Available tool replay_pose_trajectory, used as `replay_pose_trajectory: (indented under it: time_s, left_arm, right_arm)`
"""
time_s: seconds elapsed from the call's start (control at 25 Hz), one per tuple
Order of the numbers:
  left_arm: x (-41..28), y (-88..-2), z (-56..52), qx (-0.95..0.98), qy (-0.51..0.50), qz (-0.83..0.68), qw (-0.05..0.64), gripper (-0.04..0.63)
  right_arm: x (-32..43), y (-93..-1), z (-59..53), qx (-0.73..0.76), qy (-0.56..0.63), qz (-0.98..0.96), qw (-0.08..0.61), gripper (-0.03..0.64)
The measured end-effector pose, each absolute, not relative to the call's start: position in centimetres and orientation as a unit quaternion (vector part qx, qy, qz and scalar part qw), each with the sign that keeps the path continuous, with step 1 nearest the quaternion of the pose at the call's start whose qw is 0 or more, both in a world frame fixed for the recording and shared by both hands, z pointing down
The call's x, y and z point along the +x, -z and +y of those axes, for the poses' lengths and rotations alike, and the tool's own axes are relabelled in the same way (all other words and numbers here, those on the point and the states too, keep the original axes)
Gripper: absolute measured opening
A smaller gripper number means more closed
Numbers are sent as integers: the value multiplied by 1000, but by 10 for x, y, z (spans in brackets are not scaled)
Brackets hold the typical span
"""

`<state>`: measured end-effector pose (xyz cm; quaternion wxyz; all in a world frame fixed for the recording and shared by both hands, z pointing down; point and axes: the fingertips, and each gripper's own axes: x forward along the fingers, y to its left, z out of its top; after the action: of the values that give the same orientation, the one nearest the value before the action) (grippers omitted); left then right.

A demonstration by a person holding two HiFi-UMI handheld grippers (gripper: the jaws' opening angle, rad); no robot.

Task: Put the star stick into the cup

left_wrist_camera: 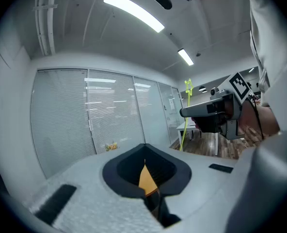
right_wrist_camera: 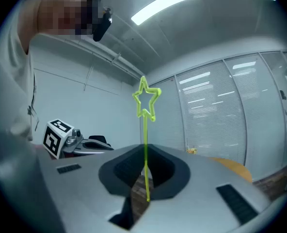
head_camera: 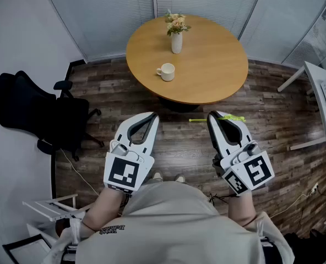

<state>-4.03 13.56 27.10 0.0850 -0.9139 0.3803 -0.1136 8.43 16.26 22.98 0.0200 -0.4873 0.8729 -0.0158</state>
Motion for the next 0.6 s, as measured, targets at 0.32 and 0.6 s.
replay_pose_trajectory:
  time_s: [0.32, 0.6]
  left_arm:
    - [-33, -272, 138, -915, 116, 379, 81, 23]
    - [-23, -275, 144, -913, 119, 382, 74, 23]
  right_arm:
    - [92, -229, 166, -493, -1, 870, 4, 37]
    - [100, -233, 172, -488, 2, 873, 0, 37]
